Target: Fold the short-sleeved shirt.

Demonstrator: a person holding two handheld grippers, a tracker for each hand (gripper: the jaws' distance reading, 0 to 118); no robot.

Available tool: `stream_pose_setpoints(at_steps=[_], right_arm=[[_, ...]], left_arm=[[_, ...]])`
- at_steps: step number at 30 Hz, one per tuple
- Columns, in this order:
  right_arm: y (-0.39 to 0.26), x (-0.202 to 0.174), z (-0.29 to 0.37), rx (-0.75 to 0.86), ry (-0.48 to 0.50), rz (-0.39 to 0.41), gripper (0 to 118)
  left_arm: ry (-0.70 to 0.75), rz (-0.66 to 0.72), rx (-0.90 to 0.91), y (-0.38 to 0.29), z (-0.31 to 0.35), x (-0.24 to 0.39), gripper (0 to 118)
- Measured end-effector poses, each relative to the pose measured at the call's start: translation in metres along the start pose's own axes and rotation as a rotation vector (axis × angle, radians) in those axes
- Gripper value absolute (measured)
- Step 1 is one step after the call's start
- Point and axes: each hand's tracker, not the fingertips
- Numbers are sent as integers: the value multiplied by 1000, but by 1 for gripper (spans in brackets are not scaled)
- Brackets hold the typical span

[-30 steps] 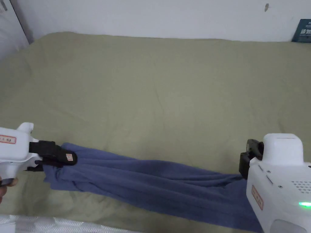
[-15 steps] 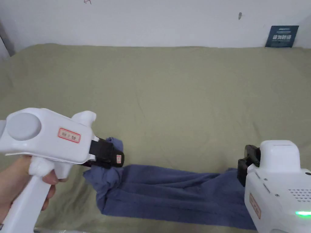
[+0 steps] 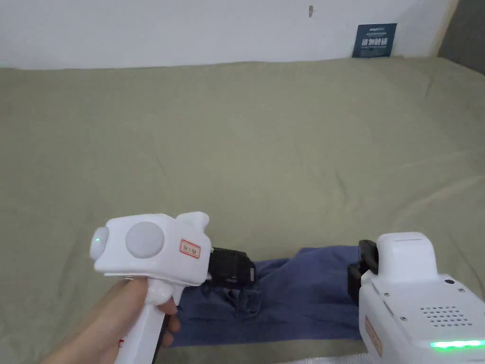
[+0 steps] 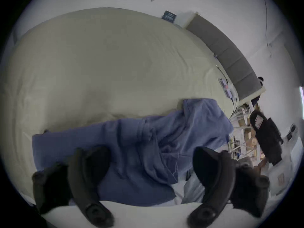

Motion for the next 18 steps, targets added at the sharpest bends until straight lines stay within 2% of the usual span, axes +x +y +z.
stream_pose_setpoints(at_steps=[2, 3, 4, 5, 6, 11, 13, 17, 18], right_arm=[[0, -1, -3, -6, 7, -7, 0], [0, -2, -4, -7, 11, -10, 0], [1, -3, -5, -7, 16, -15, 0], [2, -5, -6, -8, 20, -17, 0], [2, -7, -7, -6, 27, -20, 0], [5, -14, -10, -7, 48, -19, 0], [5, -16, -9, -9, 51, -11, 0], [3, -18, -9, -20, 55, -2, 0], [3, -18, -9, -24, 52, 1, 0]], left_arm=[[-67, 60, 55, -7, 23, -16, 92], [-86, 84, 73, -10, 32, -25, 80], [-115, 97, 117, -15, 43, -39, 50], [-139, 130, 133, -18, 50, -46, 13], [-138, 171, 143, -21, 54, -52, 0], [-178, 217, 126, -29, 51, -71, 0], [-173, 199, 96, -28, 32, -66, 0], [-296, 255, -9, -31, -27, -47, 0], [-278, 254, -29, -33, -42, -41, 0]])
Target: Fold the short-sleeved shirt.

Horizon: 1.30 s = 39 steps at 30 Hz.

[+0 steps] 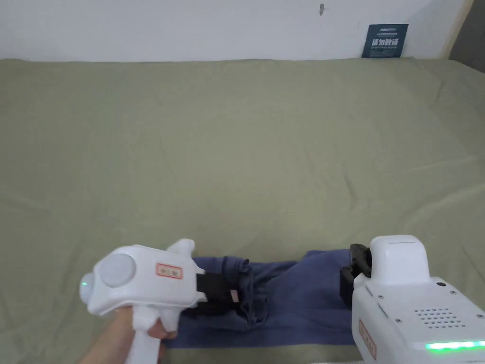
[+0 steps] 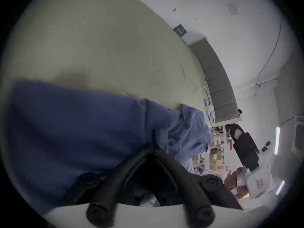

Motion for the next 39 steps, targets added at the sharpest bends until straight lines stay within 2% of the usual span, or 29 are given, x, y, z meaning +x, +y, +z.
stream_pose_setpoints(at_steps=[2, 4, 9, 15, 18, 21, 30, 32, 33, 34, 35, 36, 37, 39], right_arm=[[-2, 2, -1, -11, 0, 3, 0], [-4, 2, -1, -20, -6, 15, 0], [-2, 1, -7, -31, -13, 14, 0], [11, -2, -10, -5, -15, 14, 0], [15, -7, -12, 10, -3, 16, 0], [15, -15, -15, 31, 12, 15, 0], [11, -36, -21, 46, 34, 47, 0], [11, -39, -20, 44, 32, 58, 0], [11, -39, -20, 42, 33, 58, 0], [11, -39, -20, 39, 36, 56, 0], [11, -39, -20, 36, 35, 58, 0], [11, -39, -19, 33, 34, 61, 0], [11, -39, -19, 31, 35, 65, 0], [10, -39, -20, 28, 33, 73, 0]], left_arm=[[21, -30, 24, -9, -21, 6, 0], [58, -86, 36, -9, -15, 14, 0], [58, -96, 22, -6, -4, 18, 0], [-46, -129, 165, -2, 96, 16, 0], [50, -111, 246, 2, 147, -9, 0], [143, -28, 278, 2, 172, -42, 0], [-77, 70, 190, 1, 171, -93, 2], [-80, 73, 188, 4, 161, -98, 17], [-86, 71, 184, 4, 156, -100, 41], [-98, 81, 166, 6, 149, -103, 53], [-118, 87, 147, 6, 141, -105, 53], [-136, 87, 120, 7, 134, -108, 91], [-267, 112, 136, 8, 131, -110, 117], [-294, 177, 136, 13, 125, -110, 118]])
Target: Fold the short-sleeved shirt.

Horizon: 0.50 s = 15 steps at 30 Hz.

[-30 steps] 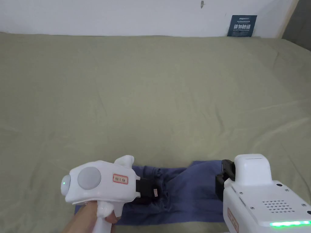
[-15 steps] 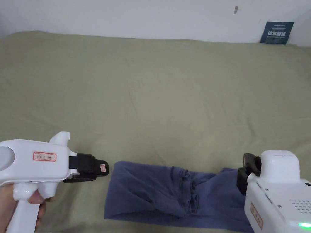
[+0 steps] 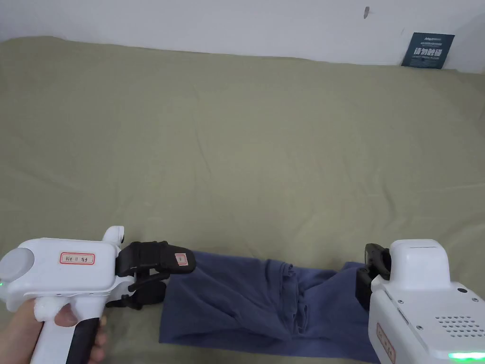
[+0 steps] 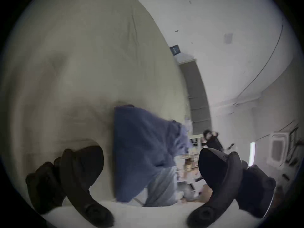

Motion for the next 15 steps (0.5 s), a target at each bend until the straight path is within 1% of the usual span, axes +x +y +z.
stream_pose_setpoints(at_steps=[1, 3, 4, 5, 6, 7, 8, 9, 11, 15], right_arm=[[0, 0, 0, -2, -2, 4, 0], [0, 1, 0, -4, -1, 0, 0], [0, 2, 0, -5, -1, -1, 0], [0, 3, 0, -5, -5, -3, 0], [0, 4, 1, -4, -7, -5, 0], [1, 5, 2, -4, -9, -9, 0], [1, 7, 2, -3, -10, -11, 0], [2, 8, 3, -3, -12, -13, 0], [4, 11, 5, 2, -11, -14, 0], [10, 13, 6, 17, -8, 1, 0]], left_arm=[[21, -23, -4, 1, -5, -2, 118], [-4, -52, -40, 3, -14, 0, 117], [-10, -29, -69, 4, -19, 1, 116], [-10, -23, -82, 3, -23, 4, 113], [14, -33, -91, 2, -26, 7, 102], [81, -59, -102, 0, -30, 12, 58], [217, -119, -100, -3, -36, 16, 15], [274, -159, -87, -6, -36, 18, 16], [202, -137, -63, -5, -25, 21, 16], [242, -160, 64, -6, 9, 38, 16]])
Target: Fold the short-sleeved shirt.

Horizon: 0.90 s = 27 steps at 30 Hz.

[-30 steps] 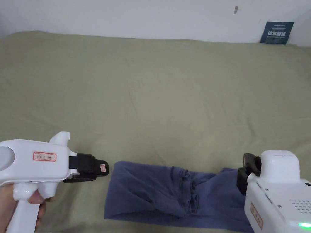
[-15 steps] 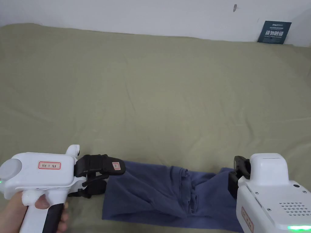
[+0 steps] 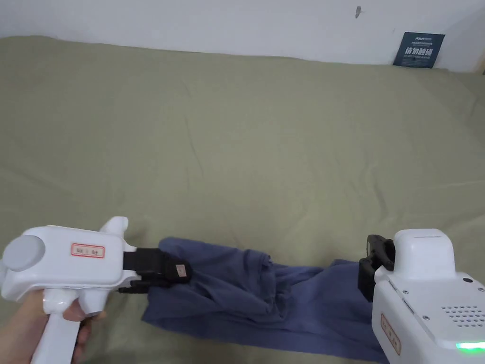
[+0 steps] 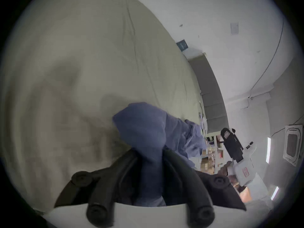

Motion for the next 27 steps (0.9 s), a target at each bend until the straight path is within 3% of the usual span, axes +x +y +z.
stream_pose_setpoints(at_steps=[10, 12, 18, 24, 27], right_arm=[[15, -7, -7, 40, 54, -10, 0], [16, -10, -7, 43, 61, -12, 0], [14, -11, 0, 48, 70, -19, 0], [19, -1, 7, 82, 16, -26, 0], [23, 5, 9, 94, 1, -23, 0]], left_arm=[[341, -29, 261, -6, 153, 10, 16], [348, -59, 258, -8, 162, 23, 16], [307, -253, 159, -10, 119, 86, 16], [299, -382, -16, -19, 21, 143, 16], [366, -417, -95, -27, -35, 157, 16]])
